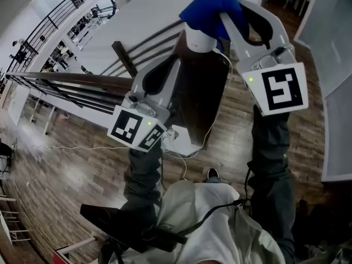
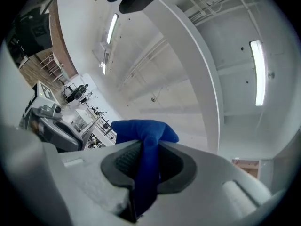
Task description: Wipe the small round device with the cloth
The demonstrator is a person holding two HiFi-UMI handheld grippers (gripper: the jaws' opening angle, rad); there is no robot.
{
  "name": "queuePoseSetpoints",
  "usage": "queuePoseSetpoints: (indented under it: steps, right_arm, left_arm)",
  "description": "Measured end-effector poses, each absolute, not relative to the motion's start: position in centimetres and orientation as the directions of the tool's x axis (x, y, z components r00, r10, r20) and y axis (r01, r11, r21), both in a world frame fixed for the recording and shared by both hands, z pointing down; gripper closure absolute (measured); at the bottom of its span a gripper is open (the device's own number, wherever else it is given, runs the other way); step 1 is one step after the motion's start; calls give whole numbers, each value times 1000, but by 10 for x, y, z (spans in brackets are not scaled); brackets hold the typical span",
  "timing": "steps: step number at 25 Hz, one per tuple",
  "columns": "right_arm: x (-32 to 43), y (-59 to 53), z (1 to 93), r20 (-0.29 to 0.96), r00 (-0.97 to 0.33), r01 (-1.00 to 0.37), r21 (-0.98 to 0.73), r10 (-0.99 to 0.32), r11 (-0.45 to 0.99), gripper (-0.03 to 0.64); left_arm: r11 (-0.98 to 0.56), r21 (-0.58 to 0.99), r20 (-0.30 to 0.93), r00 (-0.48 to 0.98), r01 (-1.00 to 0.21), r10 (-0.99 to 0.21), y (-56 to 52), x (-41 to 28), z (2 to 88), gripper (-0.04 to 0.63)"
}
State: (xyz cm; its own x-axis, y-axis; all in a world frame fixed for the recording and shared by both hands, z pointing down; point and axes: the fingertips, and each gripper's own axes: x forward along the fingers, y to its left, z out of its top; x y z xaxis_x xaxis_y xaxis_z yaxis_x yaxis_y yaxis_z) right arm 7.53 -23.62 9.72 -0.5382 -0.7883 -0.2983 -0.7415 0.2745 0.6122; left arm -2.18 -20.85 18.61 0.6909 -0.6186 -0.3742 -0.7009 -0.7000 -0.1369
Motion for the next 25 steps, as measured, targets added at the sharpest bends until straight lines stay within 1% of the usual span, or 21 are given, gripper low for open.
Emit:
queuePoseSetpoints:
  steps: [9,14,15,17,21,22,23,25]
  right_arm:
    - [56,-254,133,-221,-590,-720,580,-776,383,543]
    - [52,-245,186,-62,-615,-634,632,-786,447,543]
    - [52,-244,191,-53,-622,-629,629,-781,457,543]
    - [59,-242,182,-104,-623,-668,587,-776,458,543]
    - [98,-247,114,-303,-561,-783,496,-771,374,543]
    - [104,-253,100,-322,-554,-792,487,-768,368,543]
    - [107,-261,92,-316,-552,-795,479,-772,372,543]
    - [104,-280,90,-266,-554,-787,475,-789,393,543]
  left_arm:
    - [-678,-153,-392,674,-719,-626,-222,-31,170,591]
    - [-676,-141,-392,668,-723,-633,-237,-34,172,591]
    - [-677,-139,-391,668,-723,-633,-240,-34,172,589]
    - [-678,-138,-388,669,-722,-634,-245,-32,173,589]
    - [-687,-146,-366,684,-712,-631,-246,-28,174,584]
    - [-688,-152,-363,687,-710,-629,-246,-27,173,581]
    - [-688,-156,-361,689,-709,-629,-245,-27,173,580]
    - [-687,-157,-361,689,-709,-629,-245,-26,173,578]
